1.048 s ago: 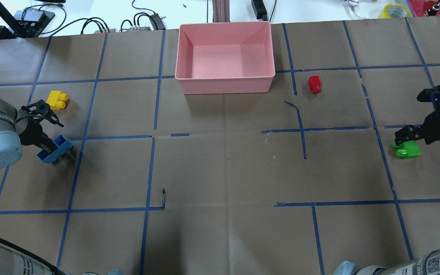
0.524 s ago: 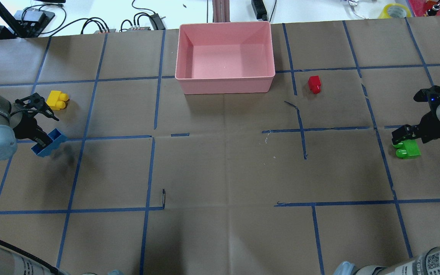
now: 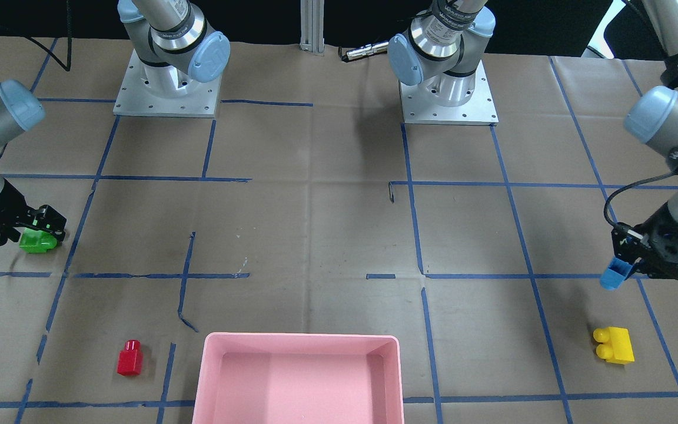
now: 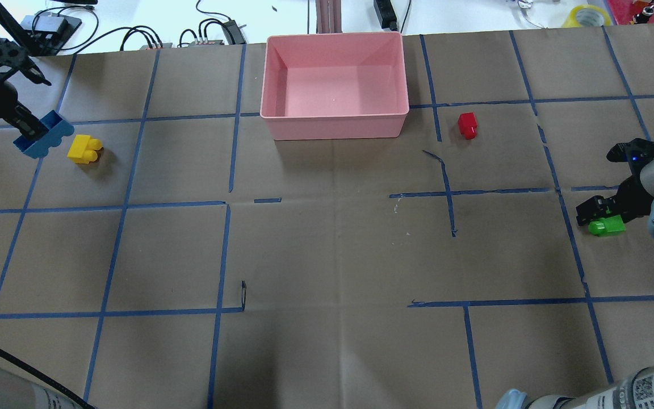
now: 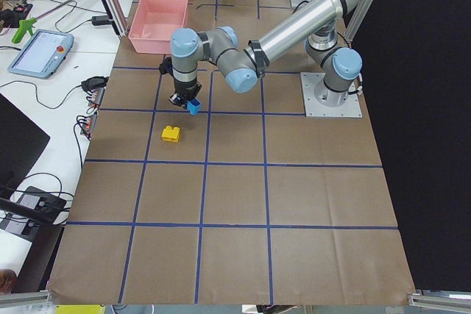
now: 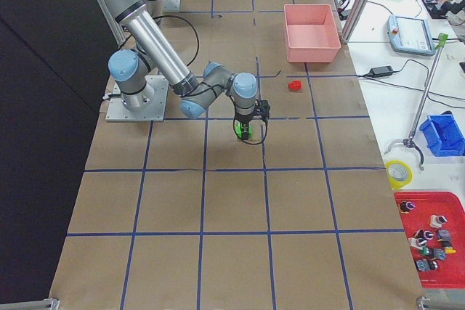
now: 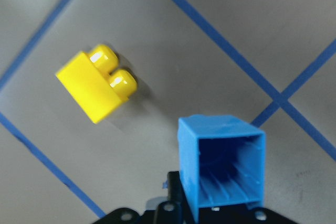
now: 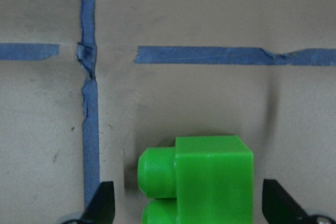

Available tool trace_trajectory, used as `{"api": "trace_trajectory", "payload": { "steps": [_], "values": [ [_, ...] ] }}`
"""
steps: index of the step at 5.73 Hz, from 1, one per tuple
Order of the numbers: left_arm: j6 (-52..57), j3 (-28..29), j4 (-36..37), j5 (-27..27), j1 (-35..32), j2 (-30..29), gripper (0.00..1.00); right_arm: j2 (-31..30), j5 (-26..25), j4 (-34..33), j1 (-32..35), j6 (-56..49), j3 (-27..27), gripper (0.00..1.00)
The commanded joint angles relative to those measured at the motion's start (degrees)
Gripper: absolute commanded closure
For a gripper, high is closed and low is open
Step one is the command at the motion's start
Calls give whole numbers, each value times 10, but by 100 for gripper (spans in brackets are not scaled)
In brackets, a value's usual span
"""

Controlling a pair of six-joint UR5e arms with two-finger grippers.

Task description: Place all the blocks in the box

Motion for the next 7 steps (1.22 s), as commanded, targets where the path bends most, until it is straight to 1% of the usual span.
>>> {"api": "trace_trajectory", "payload": {
  "steps": [1, 2, 3, 4, 5, 6, 7],
  "values": [
    [-262, 56, 4, -47, -96, -27, 100, -1, 0, 1, 0, -1, -4, 24],
    [-380, 64, 49, -71, -141, -39, 100, 0, 1, 2, 0, -1, -8, 49],
    [-498, 64, 57, -66, -199, -45, 100, 0, 3, 2, 0, 0, -10, 66],
    [-613, 79, 71, -59, -247, -62, 100, -1, 2, 4, 0, 1, -12, 78],
    [-719, 119, 70, -18, -294, -92, 100, -6, 2, 7, 1, 3, -27, 82],
    [-806, 169, 65, 5, -338, -136, 100, -21, 2, 55, 1, 5, -49, 87],
    [-854, 201, 64, 20, -363, -170, 99, -45, 7, 110, 1, 2, -66, 91]
  ]
}}
